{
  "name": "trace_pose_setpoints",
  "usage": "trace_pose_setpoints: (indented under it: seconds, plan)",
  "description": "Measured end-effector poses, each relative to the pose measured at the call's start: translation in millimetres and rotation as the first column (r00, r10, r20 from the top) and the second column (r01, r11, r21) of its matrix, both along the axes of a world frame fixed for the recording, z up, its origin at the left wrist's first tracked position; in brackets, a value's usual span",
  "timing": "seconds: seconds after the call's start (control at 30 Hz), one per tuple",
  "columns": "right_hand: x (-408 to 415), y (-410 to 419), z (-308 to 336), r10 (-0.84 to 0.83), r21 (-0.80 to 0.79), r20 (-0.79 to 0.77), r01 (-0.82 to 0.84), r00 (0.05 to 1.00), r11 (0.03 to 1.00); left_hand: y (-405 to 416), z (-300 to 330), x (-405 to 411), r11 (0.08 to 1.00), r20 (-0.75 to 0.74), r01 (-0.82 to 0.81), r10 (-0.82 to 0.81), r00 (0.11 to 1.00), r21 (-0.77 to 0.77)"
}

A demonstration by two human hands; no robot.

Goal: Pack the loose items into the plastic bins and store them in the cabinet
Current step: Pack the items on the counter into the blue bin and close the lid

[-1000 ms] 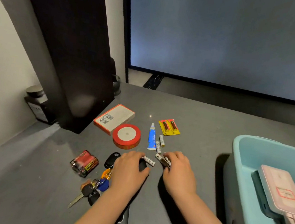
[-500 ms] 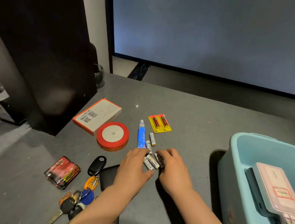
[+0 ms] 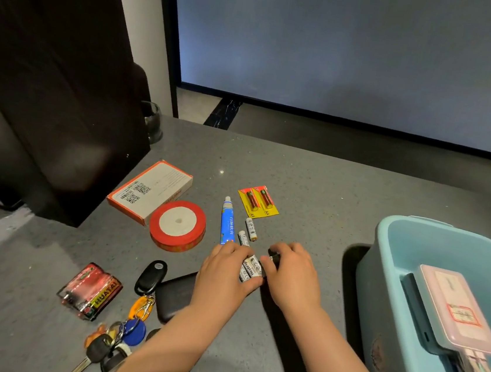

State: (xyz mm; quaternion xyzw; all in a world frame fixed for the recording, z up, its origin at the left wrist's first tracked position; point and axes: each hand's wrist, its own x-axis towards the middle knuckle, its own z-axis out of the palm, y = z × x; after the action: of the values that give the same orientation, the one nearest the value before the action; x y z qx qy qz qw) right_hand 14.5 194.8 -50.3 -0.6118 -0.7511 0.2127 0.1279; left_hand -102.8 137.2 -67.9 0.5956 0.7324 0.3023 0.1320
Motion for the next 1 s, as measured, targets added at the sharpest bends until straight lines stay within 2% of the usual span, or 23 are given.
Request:
trace_pose_setpoints:
  seconds: [0.1, 0.23, 0.47, 0.67, 1.0]
  plan:
    - [-0.3, 0.8, -1.4, 0.076, 0.023, -0.071, -0.075, 0.995, 0.997, -3.0, 0.4, -4.1, 1.0, 0.017, 0.013, -0.013, 1.0, 0.021]
    - [4.2, 2.3, 1.8, 0.307, 0.007, -0.133, -0.309, 0.943, 0.951, -6.2, 2.8, -16.1, 0.998, 0.031, 0.066, -0.065, 0.997, -0.013]
    - [6.1, 3.8, 2.0, 0.456, -0.057, -0.148, -0.468, 0.878, 0.882, -10.3, 6.4, -27.1, 0.998, 0.107, 0.065, -0.062, 0.992, -0.024]
    - [3.6, 6.8, 4.6, 0.513, -0.062, -0.065, -0.517, 0.856, 0.854, -8.9, 7.9, -35.6, 0.977, 0.007, 0.171, -0.171, 0.985, -0.126]
    - [-3.2, 6.9, 14.0, 0.488, -0.091, -0.031, -0.489, 0.872, 0.868, -10.1, 11.1, -39.9, 0.975, -0.04, 0.191, -0.196, 0.98, -0.112]
